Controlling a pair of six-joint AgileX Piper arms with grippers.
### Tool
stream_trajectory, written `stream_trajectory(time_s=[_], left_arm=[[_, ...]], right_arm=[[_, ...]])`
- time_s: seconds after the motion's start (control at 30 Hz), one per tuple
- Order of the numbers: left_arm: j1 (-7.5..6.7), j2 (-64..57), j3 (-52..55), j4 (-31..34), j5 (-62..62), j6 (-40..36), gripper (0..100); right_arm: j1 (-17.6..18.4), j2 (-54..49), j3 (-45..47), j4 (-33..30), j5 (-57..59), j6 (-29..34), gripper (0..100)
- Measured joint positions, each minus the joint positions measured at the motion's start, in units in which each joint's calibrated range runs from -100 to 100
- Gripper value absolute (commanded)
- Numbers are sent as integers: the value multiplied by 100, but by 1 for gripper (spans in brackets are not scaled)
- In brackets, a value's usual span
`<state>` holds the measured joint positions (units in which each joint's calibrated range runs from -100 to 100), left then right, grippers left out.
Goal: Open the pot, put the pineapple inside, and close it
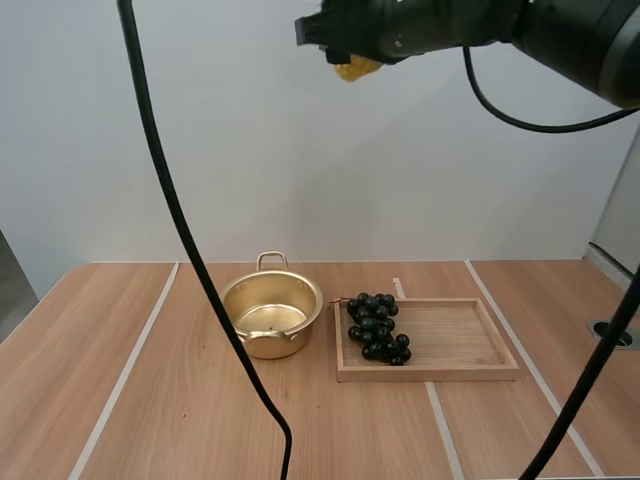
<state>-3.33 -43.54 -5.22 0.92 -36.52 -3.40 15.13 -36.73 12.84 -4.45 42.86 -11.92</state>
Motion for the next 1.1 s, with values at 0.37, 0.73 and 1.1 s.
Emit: stream_trajectory(time_s=[0.37,0.73,1.1], left_arm=[[0,0,0,0,400,0,0],[0,0,0,0,417,80,0],[0,16,0,0,417,163,0]], right_arm=[[146,1075,0,1825,1293,-909,0],[152,2592,0,3217,1293,-2269,0],[413,3862,0,2958,1776,-2473,0]])
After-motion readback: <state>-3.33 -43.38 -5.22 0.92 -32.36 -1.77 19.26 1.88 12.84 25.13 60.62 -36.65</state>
